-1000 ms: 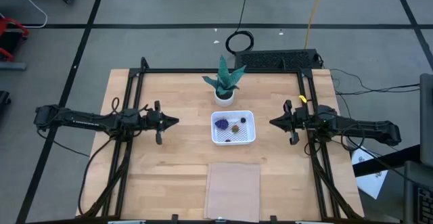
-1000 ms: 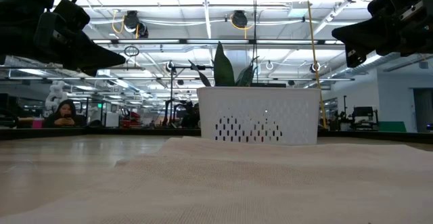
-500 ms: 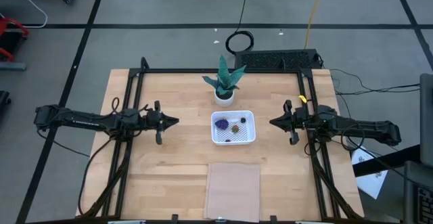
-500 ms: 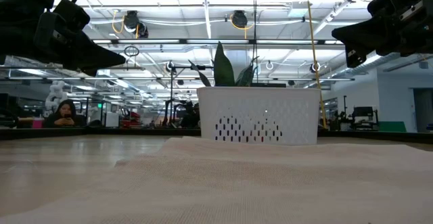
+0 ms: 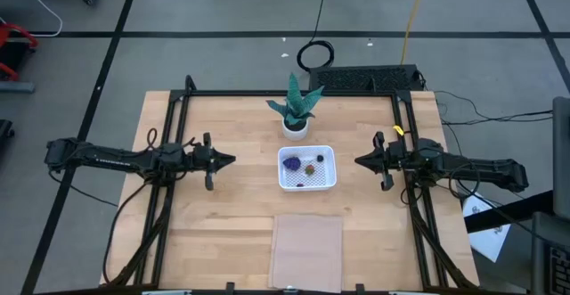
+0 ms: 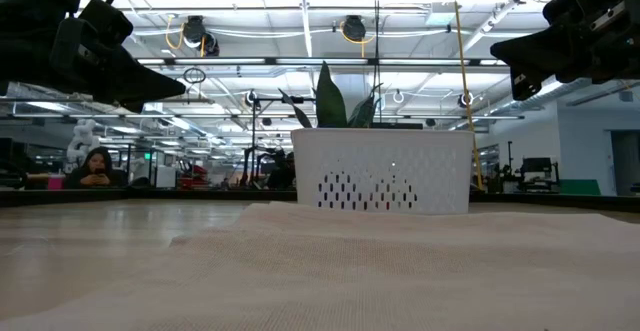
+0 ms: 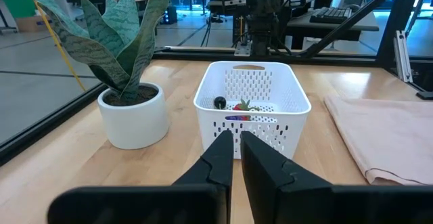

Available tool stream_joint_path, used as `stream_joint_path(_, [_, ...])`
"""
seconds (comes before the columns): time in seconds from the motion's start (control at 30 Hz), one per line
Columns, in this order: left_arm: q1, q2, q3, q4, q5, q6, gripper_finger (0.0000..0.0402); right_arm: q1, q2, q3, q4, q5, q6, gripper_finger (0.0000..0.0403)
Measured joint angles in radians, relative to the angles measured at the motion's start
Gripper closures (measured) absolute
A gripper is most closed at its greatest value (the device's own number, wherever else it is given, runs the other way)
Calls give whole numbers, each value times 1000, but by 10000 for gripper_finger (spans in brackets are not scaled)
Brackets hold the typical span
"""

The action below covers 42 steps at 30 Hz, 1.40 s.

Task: Pick and placing Produce into tupperware
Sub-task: Return to Home Position

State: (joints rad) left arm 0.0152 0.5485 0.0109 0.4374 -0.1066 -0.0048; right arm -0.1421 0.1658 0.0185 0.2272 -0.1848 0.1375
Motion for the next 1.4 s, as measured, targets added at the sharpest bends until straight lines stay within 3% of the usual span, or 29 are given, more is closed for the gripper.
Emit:
stream_joint_path(0.43, [0,0,0,0,0,0,369,0,0,0,15,0,87,403])
stream_joint_path(1.4, [0,0,0,0,0,0,369,0,0,0,15,0,86,403])
